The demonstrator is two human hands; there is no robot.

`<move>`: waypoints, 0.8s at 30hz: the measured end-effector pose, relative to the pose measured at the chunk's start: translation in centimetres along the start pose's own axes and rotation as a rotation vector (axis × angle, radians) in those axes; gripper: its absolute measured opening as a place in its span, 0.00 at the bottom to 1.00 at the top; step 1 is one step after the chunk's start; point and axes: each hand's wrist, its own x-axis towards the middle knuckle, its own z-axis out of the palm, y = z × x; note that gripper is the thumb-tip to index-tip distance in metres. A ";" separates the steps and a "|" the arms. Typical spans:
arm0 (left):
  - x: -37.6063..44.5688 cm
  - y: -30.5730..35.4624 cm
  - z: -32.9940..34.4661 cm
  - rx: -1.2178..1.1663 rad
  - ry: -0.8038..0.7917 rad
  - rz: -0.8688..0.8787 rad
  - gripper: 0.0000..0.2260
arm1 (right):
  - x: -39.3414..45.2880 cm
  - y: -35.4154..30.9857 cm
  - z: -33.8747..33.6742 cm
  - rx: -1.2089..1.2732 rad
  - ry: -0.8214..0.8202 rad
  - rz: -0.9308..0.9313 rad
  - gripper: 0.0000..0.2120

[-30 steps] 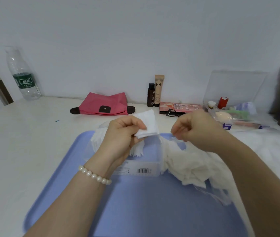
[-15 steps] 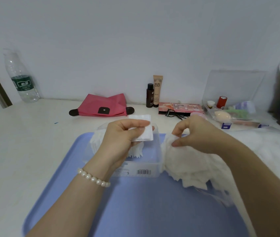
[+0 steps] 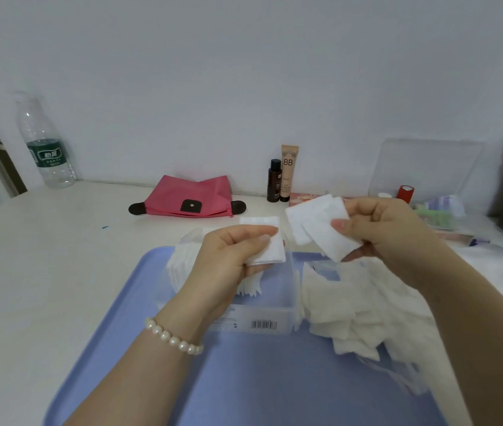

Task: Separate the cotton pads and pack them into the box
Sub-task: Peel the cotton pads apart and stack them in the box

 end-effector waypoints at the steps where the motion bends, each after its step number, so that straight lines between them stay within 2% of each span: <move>1: 0.0 0.0 0.0 -0.025 -0.002 0.005 0.09 | 0.1 0.0 0.2 0.075 -0.017 0.043 0.06; 4: 0.0 0.0 0.2 -0.071 -0.022 0.013 0.09 | 0.0 0.0 0.8 0.202 -0.122 0.138 0.07; 7: -0.2 0.2 0.4 -0.075 -0.106 -0.003 0.08 | 0.2 0.4 1.2 0.067 -0.123 0.075 0.09; 10: -0.5 0.2 0.7 -0.010 -0.151 0.008 0.10 | 0.1 0.3 1.5 0.037 -0.131 0.000 0.10; 15: -0.5 -0.6 0.5 0.135 -0.047 0.057 0.07 | 0.2 0.6 2.0 0.000 -0.085 -0.086 0.08; 20: -0.3 -0.4 0.3 0.126 -0.017 0.070 0.09 | 0.6 0.8 1.4 0.228 -0.039 0.008 0.01; 24: -0.2 -0.4 0.2 0.134 0.017 0.085 0.08 | 1.0 1.0 0.8 0.399 0.016 0.108 0.04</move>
